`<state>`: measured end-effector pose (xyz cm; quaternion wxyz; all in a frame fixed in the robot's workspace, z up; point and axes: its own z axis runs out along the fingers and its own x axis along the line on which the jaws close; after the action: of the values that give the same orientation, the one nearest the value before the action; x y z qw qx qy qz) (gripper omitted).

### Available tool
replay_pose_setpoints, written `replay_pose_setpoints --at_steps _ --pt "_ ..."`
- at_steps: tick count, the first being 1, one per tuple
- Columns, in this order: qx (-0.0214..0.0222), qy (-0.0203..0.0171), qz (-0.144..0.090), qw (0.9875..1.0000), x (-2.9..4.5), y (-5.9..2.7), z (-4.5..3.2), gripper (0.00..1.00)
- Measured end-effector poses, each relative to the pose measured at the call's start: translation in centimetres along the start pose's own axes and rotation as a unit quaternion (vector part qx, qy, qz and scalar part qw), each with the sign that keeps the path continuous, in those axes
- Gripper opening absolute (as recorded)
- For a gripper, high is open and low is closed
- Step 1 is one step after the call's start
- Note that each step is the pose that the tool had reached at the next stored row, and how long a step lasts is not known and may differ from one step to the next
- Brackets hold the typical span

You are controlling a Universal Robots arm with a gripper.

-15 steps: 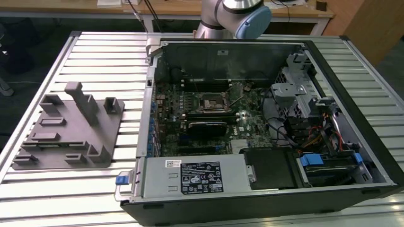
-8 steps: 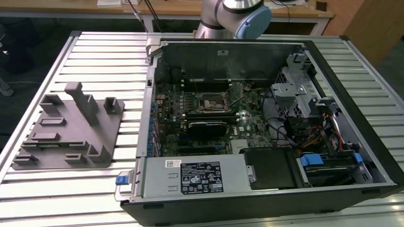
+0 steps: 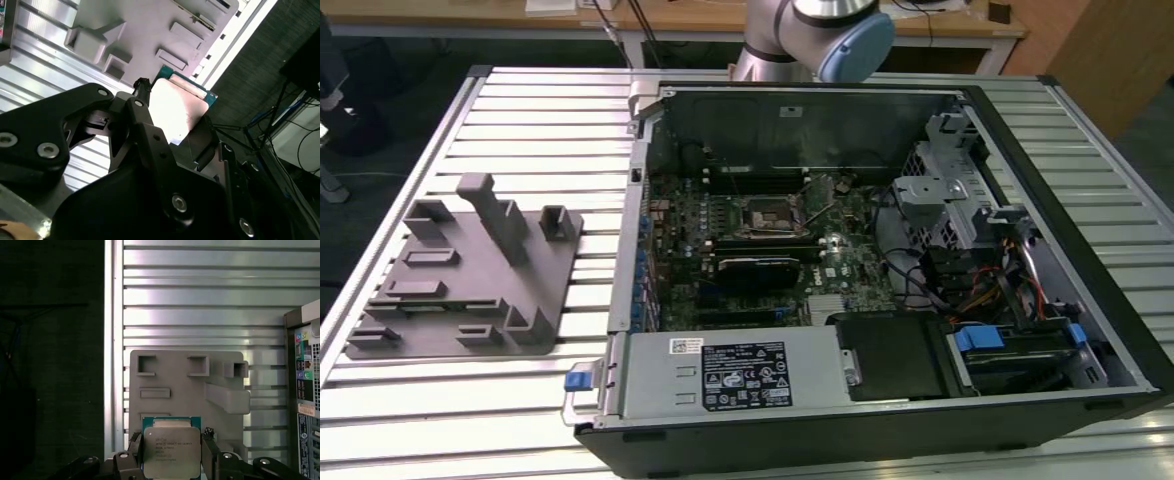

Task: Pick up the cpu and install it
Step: 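Pick up the cpu and move it towards the insertion slot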

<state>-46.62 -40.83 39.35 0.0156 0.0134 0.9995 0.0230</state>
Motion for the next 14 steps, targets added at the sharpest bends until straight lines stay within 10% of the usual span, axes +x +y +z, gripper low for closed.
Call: replay_pose_setpoints --at_steps 14 --pt "0.0 0.0 0.0 1.0 -3.43 0.11 0.12 0.55"
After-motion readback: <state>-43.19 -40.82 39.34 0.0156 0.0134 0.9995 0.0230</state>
